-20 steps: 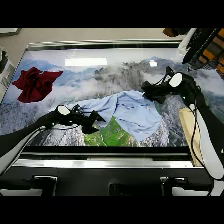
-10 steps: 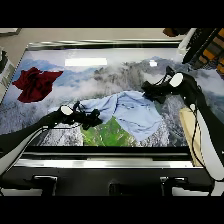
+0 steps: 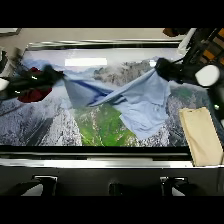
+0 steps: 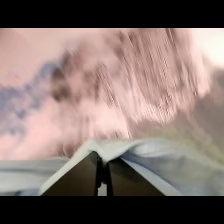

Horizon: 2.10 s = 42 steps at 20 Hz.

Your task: Fold the clothes and pants, and hang the long-sleeved shirts on hangers.

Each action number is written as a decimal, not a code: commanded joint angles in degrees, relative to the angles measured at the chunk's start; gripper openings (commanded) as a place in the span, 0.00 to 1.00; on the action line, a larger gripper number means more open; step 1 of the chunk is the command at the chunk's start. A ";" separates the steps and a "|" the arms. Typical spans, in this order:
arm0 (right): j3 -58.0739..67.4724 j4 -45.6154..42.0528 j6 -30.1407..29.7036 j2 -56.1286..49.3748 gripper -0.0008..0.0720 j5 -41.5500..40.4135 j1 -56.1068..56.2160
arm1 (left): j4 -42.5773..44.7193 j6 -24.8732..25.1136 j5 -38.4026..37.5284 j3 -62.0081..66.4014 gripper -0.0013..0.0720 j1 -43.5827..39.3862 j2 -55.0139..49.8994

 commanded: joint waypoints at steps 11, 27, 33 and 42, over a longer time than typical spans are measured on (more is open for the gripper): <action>0.04 -19.56 9.38 40.98 0.06 -4.04 0.02 | 22.86 -19.02 -6.47 13.94 0.05 25.68 31.85; 0.02 -1.77 19.10 -19.28 0.06 5.14 0.02 | 26.32 -13.64 -6.78 -2.56 0.05 6.80 -12.39; 0.02 1.03 18.56 -24.72 0.06 2.49 0.02 | 26.29 -13.42 -7.32 -2.54 0.12 7.10 -20.98; 0.02 -2.01 13.46 -21.49 0.06 12.11 0.02 | 27.08 -17.75 -25.42 -18.21 0.78 10.78 -2.69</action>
